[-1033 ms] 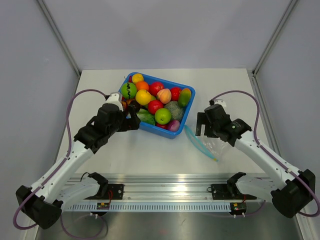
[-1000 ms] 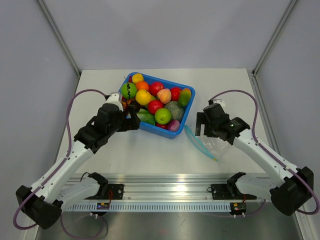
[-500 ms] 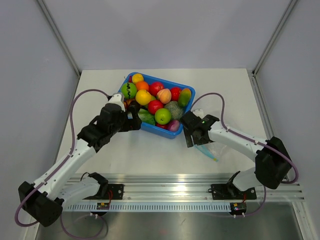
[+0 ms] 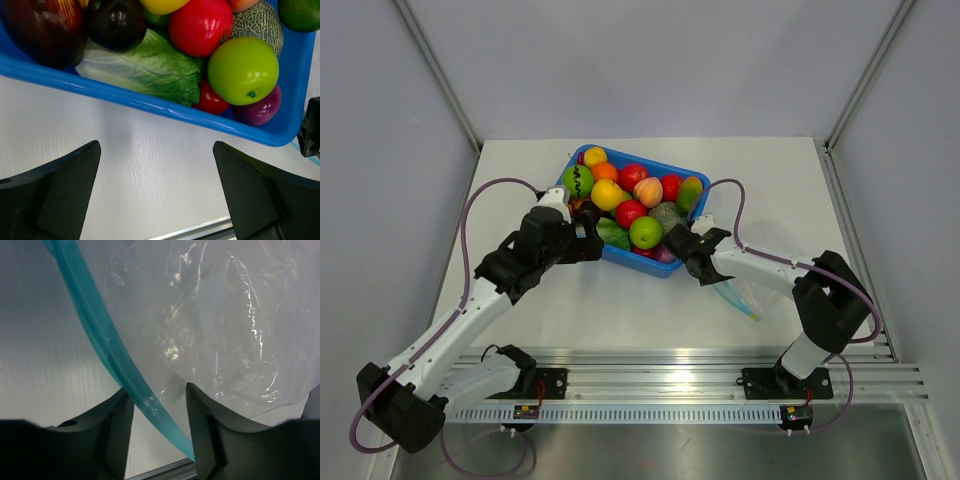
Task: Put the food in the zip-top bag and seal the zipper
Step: Pick up the zipper food storage bag at the center of the board.
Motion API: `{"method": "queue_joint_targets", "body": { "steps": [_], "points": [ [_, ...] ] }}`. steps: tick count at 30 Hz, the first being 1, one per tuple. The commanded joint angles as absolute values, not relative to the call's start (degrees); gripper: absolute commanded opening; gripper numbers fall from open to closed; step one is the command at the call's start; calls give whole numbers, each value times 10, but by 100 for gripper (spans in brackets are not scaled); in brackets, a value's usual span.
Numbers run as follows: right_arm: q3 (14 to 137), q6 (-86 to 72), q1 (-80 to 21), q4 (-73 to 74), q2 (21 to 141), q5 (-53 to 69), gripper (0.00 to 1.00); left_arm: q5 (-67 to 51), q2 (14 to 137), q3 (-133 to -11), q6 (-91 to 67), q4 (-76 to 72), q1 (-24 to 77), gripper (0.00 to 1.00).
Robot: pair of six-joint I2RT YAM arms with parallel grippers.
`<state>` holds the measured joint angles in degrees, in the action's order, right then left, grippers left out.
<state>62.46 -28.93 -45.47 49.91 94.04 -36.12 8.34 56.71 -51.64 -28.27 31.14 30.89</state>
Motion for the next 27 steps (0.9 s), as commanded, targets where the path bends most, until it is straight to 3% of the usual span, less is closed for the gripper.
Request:
{"method": "queue_joint_targets", "body": {
  "steps": [1,2,3,4,5,13,18,27],
  "points": [
    [612,-311,-457,473,919,-398,47,84,548,-526,-270,294,310,99],
    [609,-312,-457,471,912,-401,38,83,548,-526,-269,293,310,99],
    [606,-313,-456,469,894,-407,17,79,550,-526,-268,292,310,99],
    [602,-314,-457,469,884,-411,3,77,553,-528,-267,292,310,99],
    [601,-317,-456,470,874,-417,0,70,556,-531,-266,292,310,99],
    [584,-300,-432,468,728,-390,0,-39,572,-551,-274,250,344,99],
    [573,-314,-405,454,644,-326,0,-24,615,-577,-307,201,453,99],
    [586,-335,-403,465,606,-289,0,-13,743,-595,-385,80,528,94]
  ]
}}
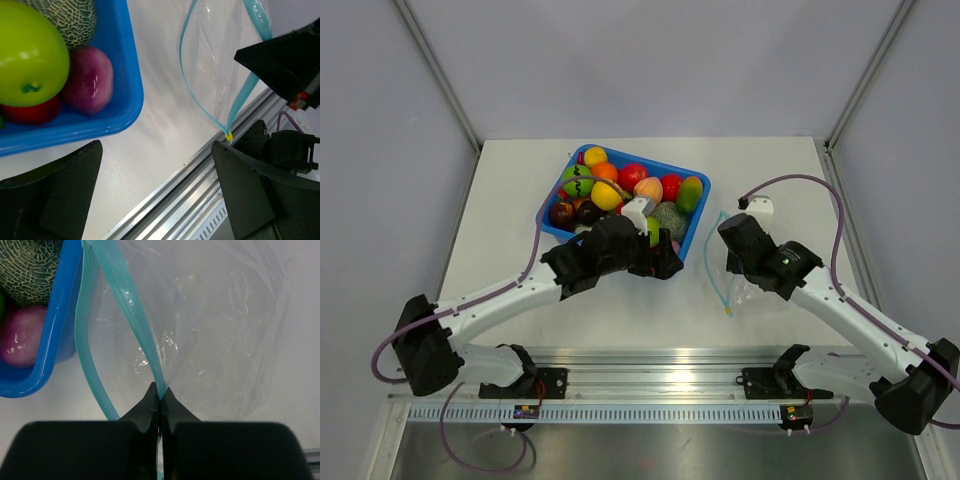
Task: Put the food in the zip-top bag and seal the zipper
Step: Pick up the zipper food storage bag at the center of the board.
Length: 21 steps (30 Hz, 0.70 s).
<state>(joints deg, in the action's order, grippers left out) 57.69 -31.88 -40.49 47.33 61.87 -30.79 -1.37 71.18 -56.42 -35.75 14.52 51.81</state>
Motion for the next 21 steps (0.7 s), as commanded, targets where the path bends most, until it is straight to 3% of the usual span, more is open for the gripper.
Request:
{"method": "queue_joint_targets", "body": {
  "steps": [1,16,19,21],
  "points": [
    [586,-336,-403,465,603,-284,0,-13,755,-598,-386,71,530,94],
    [584,-340,-403,487,562,-252,0,-42,918,-700,-382,60,563,87],
    [586,-340,-403,490,553,-247,0,-48,938,-714,-383,56,565,83],
    [587,-341,-403,491,546,-246,0,-54,947,-727,-382,55,567,71]
  ]
}}
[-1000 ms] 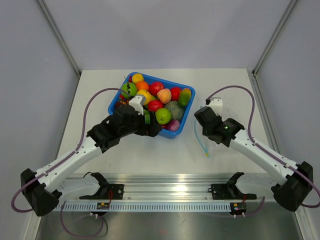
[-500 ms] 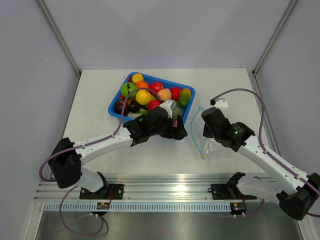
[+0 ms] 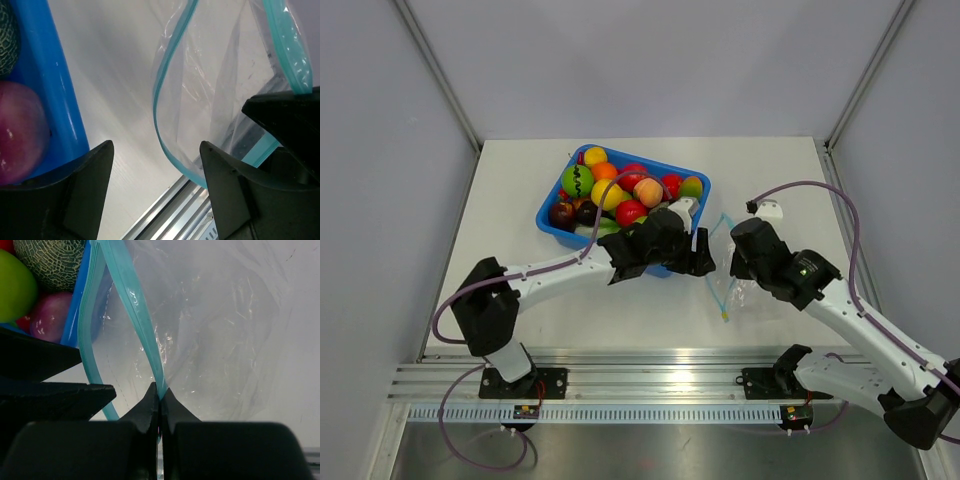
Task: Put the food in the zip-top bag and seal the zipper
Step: Pick up the zipper food storage bag at the center of the board.
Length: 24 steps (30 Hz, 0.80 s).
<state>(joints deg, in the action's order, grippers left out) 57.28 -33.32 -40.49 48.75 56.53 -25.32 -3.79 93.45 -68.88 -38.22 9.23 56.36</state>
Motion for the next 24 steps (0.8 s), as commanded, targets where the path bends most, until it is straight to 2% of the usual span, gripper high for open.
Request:
{"method": "queue_joint_targets", "body": {
  "steps": [1,5,6,8,9,12,13,14,16,18,21,22,24],
  "points": [
    [587,-341,-403,495,545,-246,0,-55,955,-729,-382,52,568,67],
    [591,-344,-403,503,545,-241,0,-67,972,-743,-383,43,569,42],
    [590,-345,-403,504,544,-239,0,-69,976,-747,-383,45,569,26],
    [590,-349,-403,510,544,-243,0,-78,984,-755,-380,47,569,3],
    [591,-351,-403,517,544,-246,1,-83,987,-763,-377,55,568,0],
    [591,-365,-403,532,540,-266,21,-107,991,-770,-371,62,568,0],
    [590,-367,-403,539,538,-272,46,-114,994,-774,-368,68,568,0],
    [588,-371,-403,541,531,-275,56,-114,997,-781,-366,77,567,0],
    [580,-375,-403,545,525,-279,69,-112,1005,-794,-360,99,568,0],
    [569,-385,-403,545,515,-279,69,-110,1010,-798,-358,105,567,0],
    [559,-387,-403,534,505,-276,63,-111,1017,-805,-356,109,567,0],
    [559,-386,-403,533,505,-275,52,-112,1018,-805,-357,108,567,0],
    [565,-386,-403,537,510,-276,37,-116,1018,-804,-358,106,568,0]
  ]
}}
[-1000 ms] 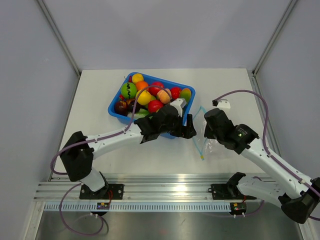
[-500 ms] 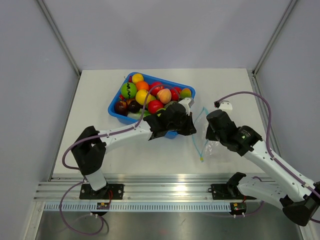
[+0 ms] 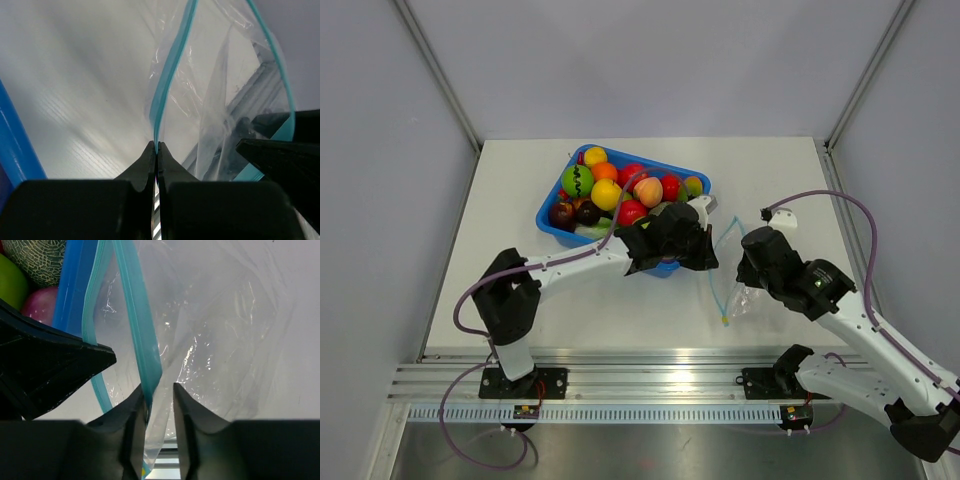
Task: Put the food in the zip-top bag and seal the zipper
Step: Pick up the zipper food storage bag at the center of the board.
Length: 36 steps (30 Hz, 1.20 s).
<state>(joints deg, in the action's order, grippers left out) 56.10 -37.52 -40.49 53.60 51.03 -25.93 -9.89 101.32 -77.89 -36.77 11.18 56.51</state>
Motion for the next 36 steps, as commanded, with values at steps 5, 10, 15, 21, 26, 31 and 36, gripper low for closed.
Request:
{"method": "queue_joint_targets", "body": {
  "steps": [5,10,15,21,26,31,36],
  "points": [
    [561,-388,-403,533,509,-278,5,-113,1020,-802,-353,105,568,0],
    [545,-390,-403,509,501,-281,0,-46,1024,-835,-310,160,568,26],
    [548,-396,-403,505,522,-318,0,31,989,-889,-250,263,568,71],
    [548,-388,-380,463,543,-299,0,173,917,-874,-229,317,551,98],
    [558,-378,-365,446,562,-278,0,187,870,-847,-252,373,470,99],
    [561,-374,-365,439,562,-266,0,222,871,-831,-294,418,422,99],
    [562,-376,-365,439,558,-259,0,200,913,-834,-311,415,423,99]
  ]
}}
